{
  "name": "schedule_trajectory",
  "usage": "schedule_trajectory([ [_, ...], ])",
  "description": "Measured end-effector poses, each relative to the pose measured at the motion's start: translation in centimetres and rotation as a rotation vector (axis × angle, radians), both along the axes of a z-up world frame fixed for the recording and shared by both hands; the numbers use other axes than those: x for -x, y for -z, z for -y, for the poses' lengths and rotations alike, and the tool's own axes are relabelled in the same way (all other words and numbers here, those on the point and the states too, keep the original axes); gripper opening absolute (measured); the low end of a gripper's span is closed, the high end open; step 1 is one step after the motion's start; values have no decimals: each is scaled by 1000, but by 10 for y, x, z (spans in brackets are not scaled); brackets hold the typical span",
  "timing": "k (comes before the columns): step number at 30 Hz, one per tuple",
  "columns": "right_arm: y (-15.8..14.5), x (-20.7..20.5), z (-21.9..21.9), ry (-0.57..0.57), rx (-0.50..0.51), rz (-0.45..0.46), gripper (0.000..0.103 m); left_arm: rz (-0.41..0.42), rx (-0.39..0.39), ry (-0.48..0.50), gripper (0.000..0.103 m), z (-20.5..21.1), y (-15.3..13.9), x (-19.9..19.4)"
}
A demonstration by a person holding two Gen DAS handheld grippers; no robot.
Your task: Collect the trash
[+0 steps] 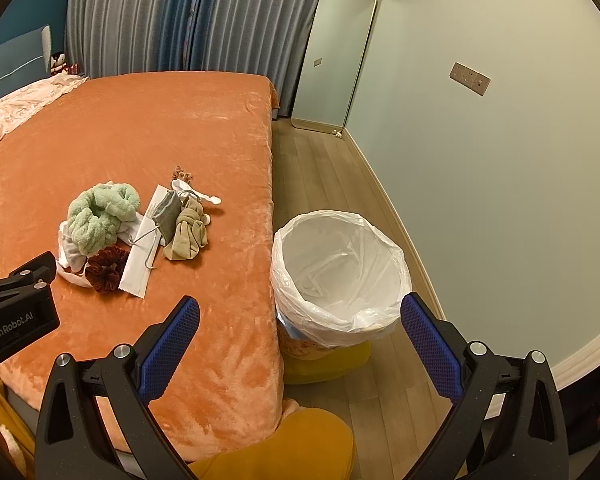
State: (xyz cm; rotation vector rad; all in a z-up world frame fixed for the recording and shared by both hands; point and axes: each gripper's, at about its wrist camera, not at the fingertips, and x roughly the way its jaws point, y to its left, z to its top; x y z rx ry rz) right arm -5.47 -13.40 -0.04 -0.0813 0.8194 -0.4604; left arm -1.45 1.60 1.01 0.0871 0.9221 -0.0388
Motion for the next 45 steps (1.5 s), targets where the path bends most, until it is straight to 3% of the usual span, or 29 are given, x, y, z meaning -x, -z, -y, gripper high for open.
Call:
schedule_trajectory([
  [45, -3, 1, -3, -4, 0, 1, 96, 4, -4, 9, 96, 2, 0, 1],
])
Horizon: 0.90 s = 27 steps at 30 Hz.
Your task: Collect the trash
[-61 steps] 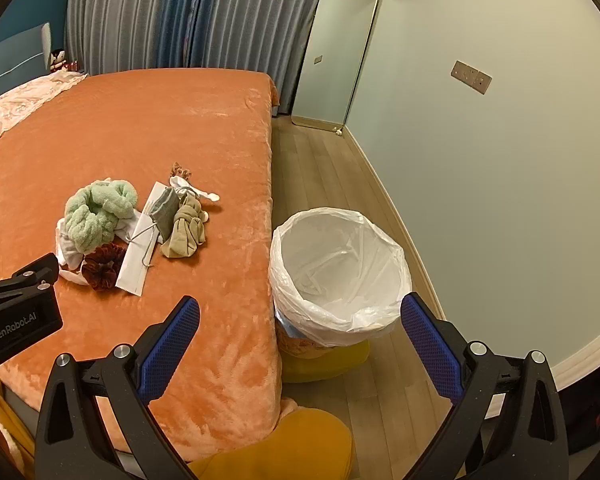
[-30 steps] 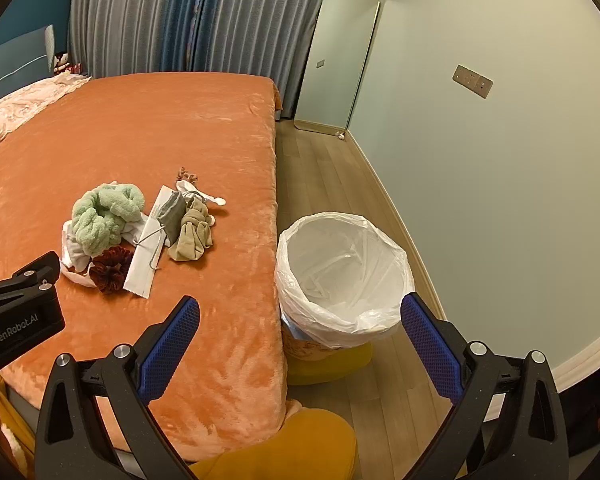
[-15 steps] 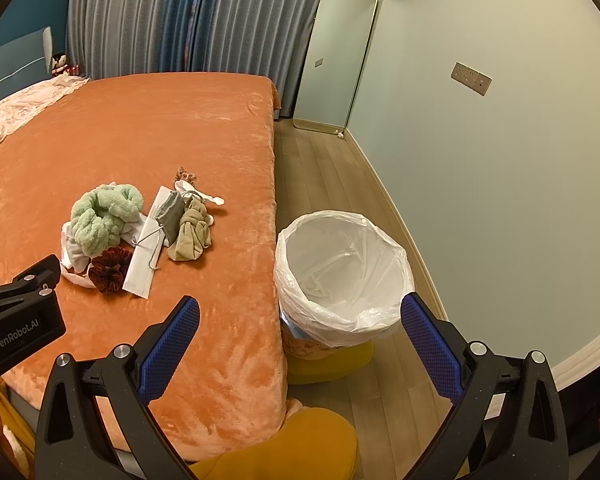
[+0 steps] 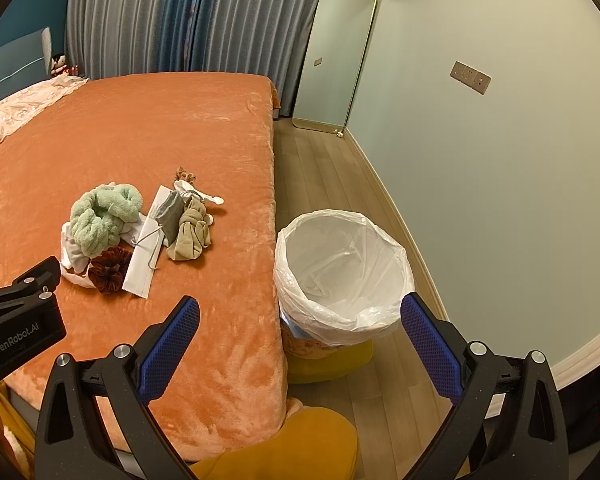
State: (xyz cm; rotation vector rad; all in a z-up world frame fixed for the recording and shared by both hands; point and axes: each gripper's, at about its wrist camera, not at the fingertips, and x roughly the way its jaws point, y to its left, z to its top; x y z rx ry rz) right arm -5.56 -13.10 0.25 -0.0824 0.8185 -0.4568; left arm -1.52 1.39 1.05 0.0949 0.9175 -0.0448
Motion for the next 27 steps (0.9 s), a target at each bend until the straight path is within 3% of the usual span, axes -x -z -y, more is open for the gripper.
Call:
schedule_trajectory([
  [27, 3, 0, 3, 14, -3, 0, 96, 0, -1, 8, 96, 4, 2, 0],
])
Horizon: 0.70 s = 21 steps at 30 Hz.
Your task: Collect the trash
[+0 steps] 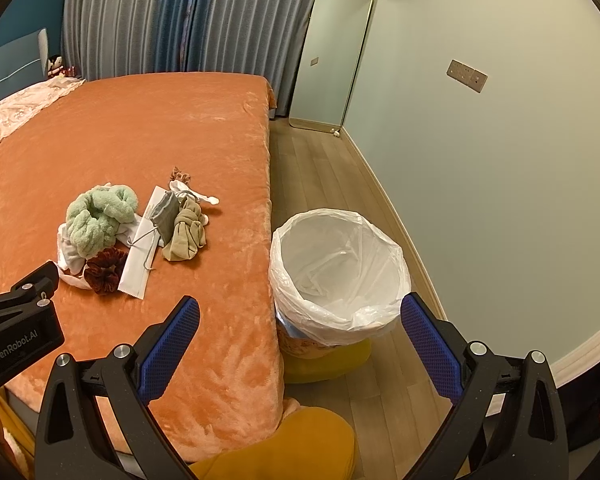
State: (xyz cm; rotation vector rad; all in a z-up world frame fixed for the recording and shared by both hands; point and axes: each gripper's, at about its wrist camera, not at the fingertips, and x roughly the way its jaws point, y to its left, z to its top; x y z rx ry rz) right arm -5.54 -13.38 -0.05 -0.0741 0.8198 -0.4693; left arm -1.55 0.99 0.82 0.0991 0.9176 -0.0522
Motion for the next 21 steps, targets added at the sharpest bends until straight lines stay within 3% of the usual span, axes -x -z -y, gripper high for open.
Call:
schedule_trajectory([
  [13, 0, 0, 1, 0, 1, -1, 96, 11, -10, 18, 96, 1, 2, 0],
  [21, 6, -7, 9, 23, 10, -14, 96, 23, 22, 44, 96, -1, 8, -8],
])
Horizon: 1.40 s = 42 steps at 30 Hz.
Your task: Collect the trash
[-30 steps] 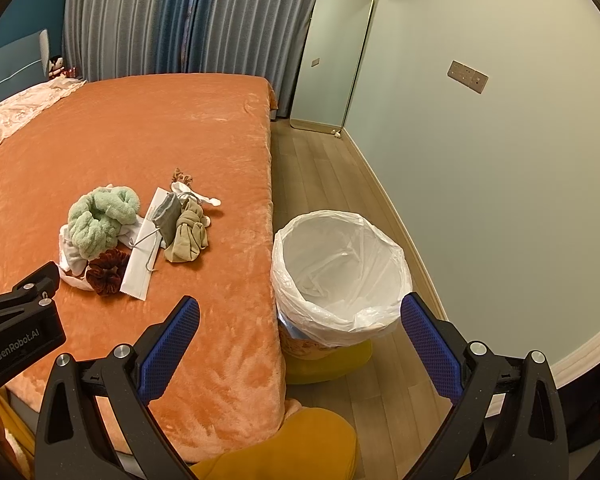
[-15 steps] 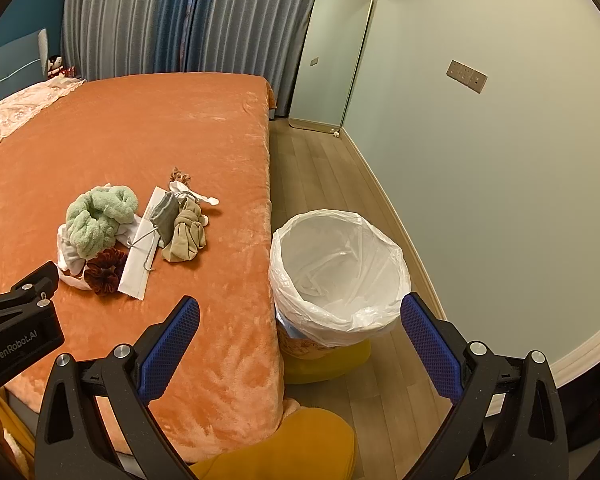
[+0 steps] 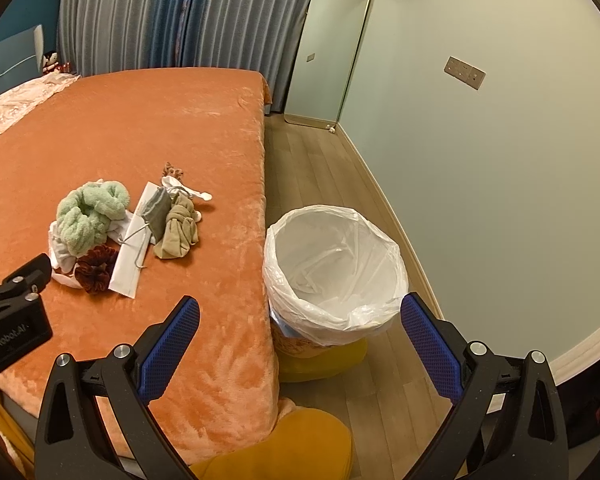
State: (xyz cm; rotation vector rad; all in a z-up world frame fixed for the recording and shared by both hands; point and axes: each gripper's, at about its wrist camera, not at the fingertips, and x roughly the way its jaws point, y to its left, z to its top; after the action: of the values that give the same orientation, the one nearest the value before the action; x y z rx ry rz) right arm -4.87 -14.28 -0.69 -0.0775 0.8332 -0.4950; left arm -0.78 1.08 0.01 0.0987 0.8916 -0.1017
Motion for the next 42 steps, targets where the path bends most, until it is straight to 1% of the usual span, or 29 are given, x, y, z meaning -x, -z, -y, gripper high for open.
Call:
schedule_trajectory([
  [5, 0, -5, 4, 31, 12, 20, 96, 1, 60, 47, 96, -8, 9, -13],
  [10, 11, -19, 2, 48, -33, 34, 96, -38, 127, 48, 96, -34, 29, -38],
  [18, 42, -59, -19, 26, -121, 17, 96, -39, 107, -14, 96, -92, 67, -79],
  [21, 53, -77, -30, 14, -132, 4, 96, -61, 106, -38, 96, -113, 81, -93],
  [25, 66, -106, -47, -17, -140, -5, 96, -57, 106, -53, 96, -129, 92, -109],
  [28, 73, -127, -59, -41, -165, -16, 96, -84, 132, -64, 96, -133, 96, -125],
  [30, 76, -139, -66, -54, -169, -23, 96, -106, 177, -71, 96, -132, 97, -138],
  [33, 84, -157, -77, -67, -164, -36, 96, -134, 213, -56, 94, -123, 100, -153],
  [34, 86, -160, -79, -70, -164, -39, 96, -138, 215, -48, 90, -119, 101, -157],
  [36, 91, -167, -82, -68, -163, -48, 96, -144, 210, -27, 88, -109, 103, -165],
  [38, 95, -170, -81, -61, -169, -59, 96, -152, 216, -17, 82, -103, 105, -172],
  [39, 98, -172, -80, -56, -171, -64, 96, -159, 221, -15, 81, -101, 105, -175],
  [42, 103, -173, -78, -48, -168, -79, 96, -179, 234, -3, 71, -92, 108, -183],
])
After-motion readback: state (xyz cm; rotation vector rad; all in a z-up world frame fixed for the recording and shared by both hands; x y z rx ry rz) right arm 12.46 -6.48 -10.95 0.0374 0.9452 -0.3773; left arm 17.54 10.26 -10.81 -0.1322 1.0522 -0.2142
